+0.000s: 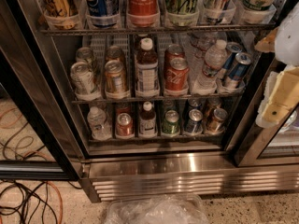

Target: Pick coke can from top shelf of fridge

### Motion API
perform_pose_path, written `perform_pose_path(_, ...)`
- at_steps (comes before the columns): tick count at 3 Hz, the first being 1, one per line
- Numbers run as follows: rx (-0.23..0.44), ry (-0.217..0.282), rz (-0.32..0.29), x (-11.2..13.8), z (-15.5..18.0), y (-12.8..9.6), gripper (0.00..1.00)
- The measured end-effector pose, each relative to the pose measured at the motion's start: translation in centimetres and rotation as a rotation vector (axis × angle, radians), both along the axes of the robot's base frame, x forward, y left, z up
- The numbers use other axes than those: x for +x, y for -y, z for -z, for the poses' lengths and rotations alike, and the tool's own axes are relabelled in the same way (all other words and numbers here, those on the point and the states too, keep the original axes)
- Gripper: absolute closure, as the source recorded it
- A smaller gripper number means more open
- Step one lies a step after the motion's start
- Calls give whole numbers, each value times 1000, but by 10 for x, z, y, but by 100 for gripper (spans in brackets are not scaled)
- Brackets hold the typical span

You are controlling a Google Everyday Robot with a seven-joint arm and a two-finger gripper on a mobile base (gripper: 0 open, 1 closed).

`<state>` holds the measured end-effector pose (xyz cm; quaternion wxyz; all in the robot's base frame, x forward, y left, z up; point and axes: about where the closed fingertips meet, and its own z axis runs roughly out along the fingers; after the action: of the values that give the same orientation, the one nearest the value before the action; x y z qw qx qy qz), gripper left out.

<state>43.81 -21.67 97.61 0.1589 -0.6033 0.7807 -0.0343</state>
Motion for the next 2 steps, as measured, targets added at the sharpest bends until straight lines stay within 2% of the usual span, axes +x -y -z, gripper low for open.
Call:
perform_pose_path(1,0,0,0,0,0,0,0)
perform_pose_path(2,32,34,11,1,-3,-2,0)
